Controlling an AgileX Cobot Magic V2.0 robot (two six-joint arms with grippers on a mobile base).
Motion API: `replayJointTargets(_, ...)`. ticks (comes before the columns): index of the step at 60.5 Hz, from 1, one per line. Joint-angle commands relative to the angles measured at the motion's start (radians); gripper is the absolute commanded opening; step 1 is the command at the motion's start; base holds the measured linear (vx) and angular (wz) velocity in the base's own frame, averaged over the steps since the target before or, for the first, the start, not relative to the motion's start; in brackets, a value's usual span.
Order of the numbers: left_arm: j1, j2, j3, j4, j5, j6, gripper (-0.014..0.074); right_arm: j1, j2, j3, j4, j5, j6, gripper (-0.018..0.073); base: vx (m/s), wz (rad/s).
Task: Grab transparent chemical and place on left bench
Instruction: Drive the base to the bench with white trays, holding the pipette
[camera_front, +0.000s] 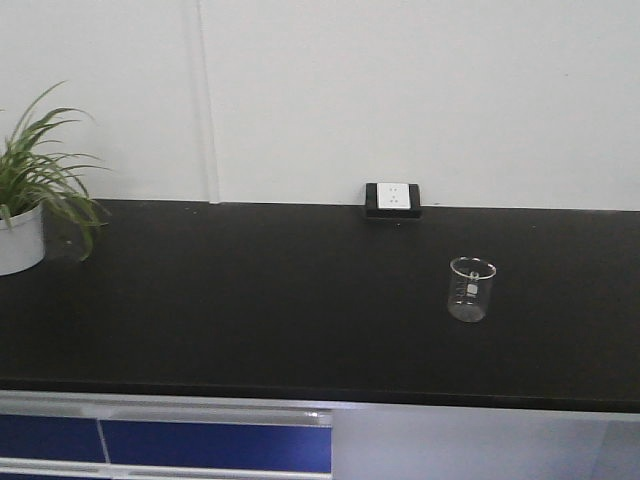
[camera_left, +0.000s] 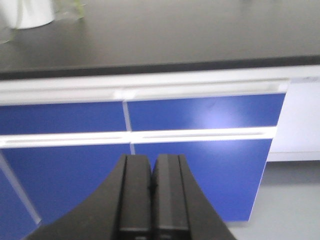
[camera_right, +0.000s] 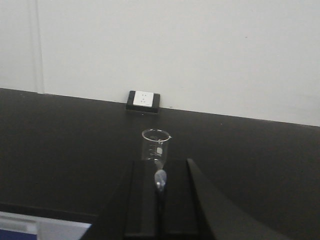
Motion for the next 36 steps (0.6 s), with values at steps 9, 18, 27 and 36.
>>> replayJointTargets(9, -0.002, -0.019, 0.016, -0.001, -0.078, -0.008, -0.0003, -0.003, 0.003, -0.029, 0.001, -0.076, -0.003, -0.0004, -0.35, 0.41)
replayJointTargets(18, -0.002, -0.019, 0.016, -0.001, -0.078, -0.008, -0.0003, -0.003, 0.003, -0.029, 0.001, -0.076, -0.003, -0.0004, -0.34, 0.49)
replayJointTargets(27, -0.002, -0.019, 0.016, -0.001, -0.078, -0.008, -0.0003, -0.003, 0.003, -0.029, 0.001, -0.076, -0.003, -0.0004, -0.32, 0.49)
replayJointTargets(36, -0.002, -0.019, 0.016, -0.001, -0.078, -0.008, -0.0003, -0.003, 0.003, -0.029, 0.001, -0.076, -0.003, -0.0004, -0.30, 0.46)
